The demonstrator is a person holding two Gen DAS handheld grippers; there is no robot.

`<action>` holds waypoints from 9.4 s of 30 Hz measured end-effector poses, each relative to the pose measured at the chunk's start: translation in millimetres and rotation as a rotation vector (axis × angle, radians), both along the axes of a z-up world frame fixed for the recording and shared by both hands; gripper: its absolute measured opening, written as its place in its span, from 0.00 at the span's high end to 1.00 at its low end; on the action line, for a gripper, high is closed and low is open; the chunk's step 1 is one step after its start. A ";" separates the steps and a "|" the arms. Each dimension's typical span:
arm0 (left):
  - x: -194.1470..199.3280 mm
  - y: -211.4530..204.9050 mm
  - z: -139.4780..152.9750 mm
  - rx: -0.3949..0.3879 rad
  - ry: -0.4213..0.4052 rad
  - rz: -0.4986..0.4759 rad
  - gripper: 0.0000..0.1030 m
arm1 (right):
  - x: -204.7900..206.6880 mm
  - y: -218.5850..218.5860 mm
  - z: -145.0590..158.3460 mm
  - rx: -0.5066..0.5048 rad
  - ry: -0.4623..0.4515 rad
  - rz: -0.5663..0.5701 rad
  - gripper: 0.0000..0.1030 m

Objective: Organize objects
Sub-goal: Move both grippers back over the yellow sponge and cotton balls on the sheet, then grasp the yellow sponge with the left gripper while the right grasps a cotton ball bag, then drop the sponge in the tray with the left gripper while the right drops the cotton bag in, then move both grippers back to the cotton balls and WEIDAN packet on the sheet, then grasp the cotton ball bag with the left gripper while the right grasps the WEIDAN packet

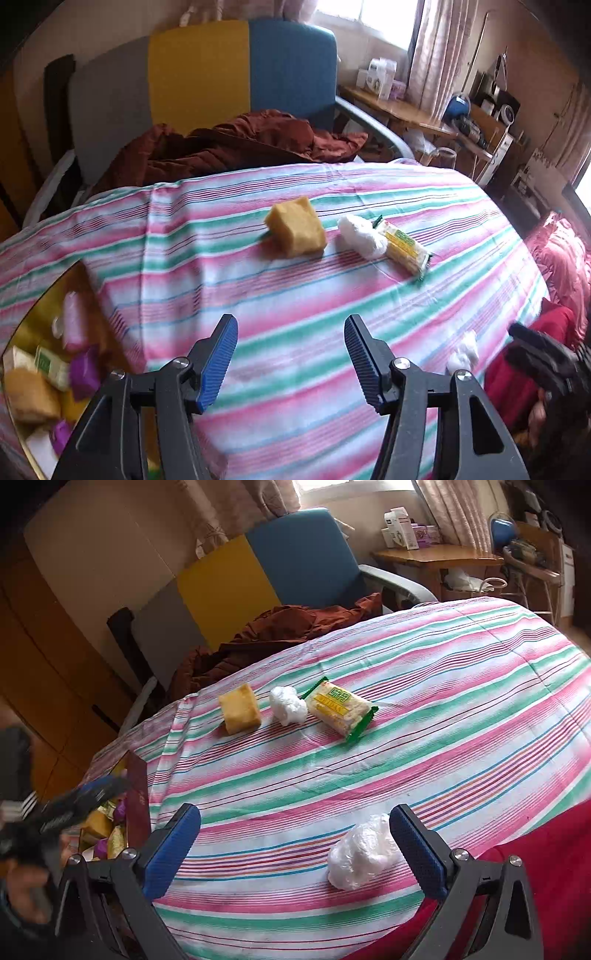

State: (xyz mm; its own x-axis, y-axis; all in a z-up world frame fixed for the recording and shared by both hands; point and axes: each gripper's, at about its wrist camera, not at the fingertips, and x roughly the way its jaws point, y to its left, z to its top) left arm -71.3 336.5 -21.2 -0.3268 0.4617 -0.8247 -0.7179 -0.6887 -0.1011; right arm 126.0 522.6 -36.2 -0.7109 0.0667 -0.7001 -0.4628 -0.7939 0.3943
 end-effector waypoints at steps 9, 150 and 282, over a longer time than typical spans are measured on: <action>-54.4 74.9 -33.8 -0.067 -0.091 0.046 0.32 | -1.3 6.1 -5.4 -0.064 0.018 0.051 0.00; 28.1 -304.3 9.9 0.118 0.211 0.560 0.21 | -150.8 -293.7 -2.2 0.328 -0.016 0.528 0.00; -77.7 151.7 -97.4 0.036 -0.407 -0.048 0.64 | -111.5 56.4 -51.4 0.010 -0.377 -0.200 0.00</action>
State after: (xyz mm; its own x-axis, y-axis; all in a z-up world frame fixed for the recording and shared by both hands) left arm -149.0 488.3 -118.6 0.0457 0.4993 -0.8652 -0.6454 -0.6463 -0.4071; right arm 14.5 579.1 -87.6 -0.3776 0.1854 -0.9072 -0.7185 -0.6767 0.1608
